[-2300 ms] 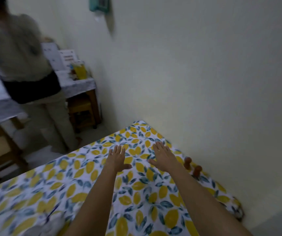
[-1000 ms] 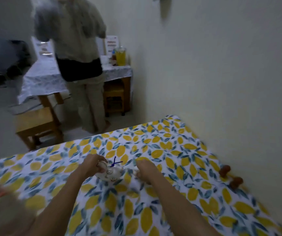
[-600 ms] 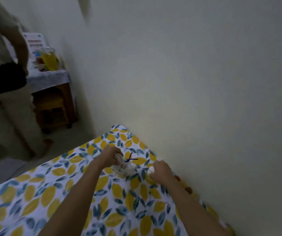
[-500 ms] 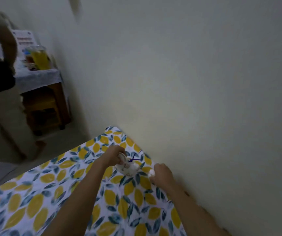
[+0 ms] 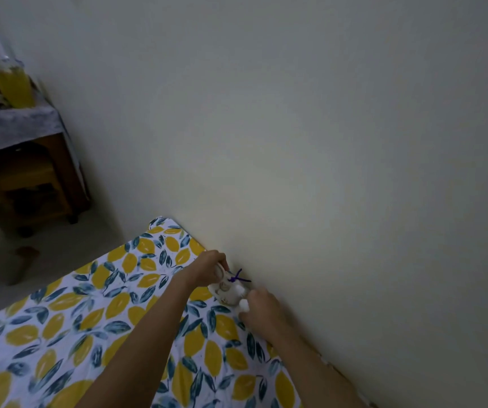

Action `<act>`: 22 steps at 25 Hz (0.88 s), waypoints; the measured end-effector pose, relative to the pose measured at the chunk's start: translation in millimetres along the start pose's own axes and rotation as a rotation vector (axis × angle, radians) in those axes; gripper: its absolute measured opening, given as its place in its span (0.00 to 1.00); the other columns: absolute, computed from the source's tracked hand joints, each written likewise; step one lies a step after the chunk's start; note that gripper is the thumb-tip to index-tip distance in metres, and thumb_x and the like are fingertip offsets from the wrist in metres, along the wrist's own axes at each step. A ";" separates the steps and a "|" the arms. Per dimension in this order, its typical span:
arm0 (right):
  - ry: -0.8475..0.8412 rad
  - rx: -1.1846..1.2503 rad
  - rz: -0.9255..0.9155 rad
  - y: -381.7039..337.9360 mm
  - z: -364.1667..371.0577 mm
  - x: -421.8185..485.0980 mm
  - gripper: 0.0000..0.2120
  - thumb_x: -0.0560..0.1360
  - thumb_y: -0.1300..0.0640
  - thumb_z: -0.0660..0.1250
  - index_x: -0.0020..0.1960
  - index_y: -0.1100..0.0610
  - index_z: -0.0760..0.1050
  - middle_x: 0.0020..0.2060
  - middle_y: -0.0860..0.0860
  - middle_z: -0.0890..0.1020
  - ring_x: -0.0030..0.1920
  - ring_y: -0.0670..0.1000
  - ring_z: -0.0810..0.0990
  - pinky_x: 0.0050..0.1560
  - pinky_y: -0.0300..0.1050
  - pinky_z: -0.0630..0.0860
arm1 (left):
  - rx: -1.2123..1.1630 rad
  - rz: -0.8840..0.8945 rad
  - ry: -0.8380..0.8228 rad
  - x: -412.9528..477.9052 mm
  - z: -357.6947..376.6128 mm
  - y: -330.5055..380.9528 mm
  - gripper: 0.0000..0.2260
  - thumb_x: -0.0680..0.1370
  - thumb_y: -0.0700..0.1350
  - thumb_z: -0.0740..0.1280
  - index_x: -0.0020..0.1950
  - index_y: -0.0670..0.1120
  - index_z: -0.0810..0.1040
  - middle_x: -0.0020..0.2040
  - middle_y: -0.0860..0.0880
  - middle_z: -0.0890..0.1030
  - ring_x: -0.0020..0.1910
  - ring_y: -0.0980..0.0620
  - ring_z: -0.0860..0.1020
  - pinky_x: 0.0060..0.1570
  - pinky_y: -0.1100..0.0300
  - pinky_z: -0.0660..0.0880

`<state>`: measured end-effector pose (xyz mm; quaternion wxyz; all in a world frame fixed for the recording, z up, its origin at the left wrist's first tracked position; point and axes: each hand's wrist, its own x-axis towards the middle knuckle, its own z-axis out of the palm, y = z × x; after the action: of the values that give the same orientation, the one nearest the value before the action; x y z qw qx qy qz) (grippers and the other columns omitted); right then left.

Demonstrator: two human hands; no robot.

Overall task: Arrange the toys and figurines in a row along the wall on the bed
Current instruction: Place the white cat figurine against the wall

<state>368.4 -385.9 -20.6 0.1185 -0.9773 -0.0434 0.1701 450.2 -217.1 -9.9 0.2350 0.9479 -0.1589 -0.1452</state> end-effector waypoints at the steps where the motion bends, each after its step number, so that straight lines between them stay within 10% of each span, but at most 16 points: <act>1: 0.003 0.000 0.000 0.5 1.2 0.6 0.16 0.77 0.54 0.66 0.60 0.63 0.73 0.60 0.61 0.77 0.58 0.60 0.78 0.54 0.48 0.76 | -0.004 0.000 -0.006 1.4 0.3 -2.0 0.15 0.72 0.31 0.63 0.57 0.37 0.79 0.60 0.38 0.78 0.59 0.39 0.76 0.53 0.51 0.74; 10: 0.018 0.017 -0.004 -2.8 7.6 3.5 0.10 0.77 0.54 0.66 0.55 0.59 0.74 0.58 0.59 0.78 0.57 0.59 0.79 0.52 0.49 0.77 | 0.035 -0.027 -0.039 10.4 4.2 -8.3 0.15 0.74 0.30 0.59 0.59 0.38 0.75 0.51 0.44 0.66 0.54 0.42 0.71 0.50 0.55 0.68; 15: 0.040 0.018 0.003 0.0 11.7 3.7 0.15 0.78 0.52 0.65 0.59 0.61 0.74 0.59 0.59 0.78 0.58 0.58 0.78 0.54 0.48 0.76 | 0.031 -0.060 -0.010 9.2 7.4 -5.4 0.16 0.74 0.30 0.58 0.60 0.38 0.75 0.63 0.36 0.68 0.60 0.38 0.71 0.51 0.57 0.68; 22: 0.074 0.031 -0.033 -8.6 8.2 -4.0 0.24 0.77 0.48 0.67 0.67 0.60 0.68 0.60 0.58 0.79 0.57 0.57 0.80 0.53 0.47 0.78 | 0.120 -0.111 0.022 -15.8 5.6 -11.2 0.27 0.77 0.38 0.65 0.75 0.44 0.62 0.77 0.37 0.55 0.78 0.40 0.51 0.74 0.48 0.59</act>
<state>361.5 -376.3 -24.7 0.1378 -0.9801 -0.0527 0.1326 436.5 -204.1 -17.0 0.1712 0.9691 -0.1117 -0.1377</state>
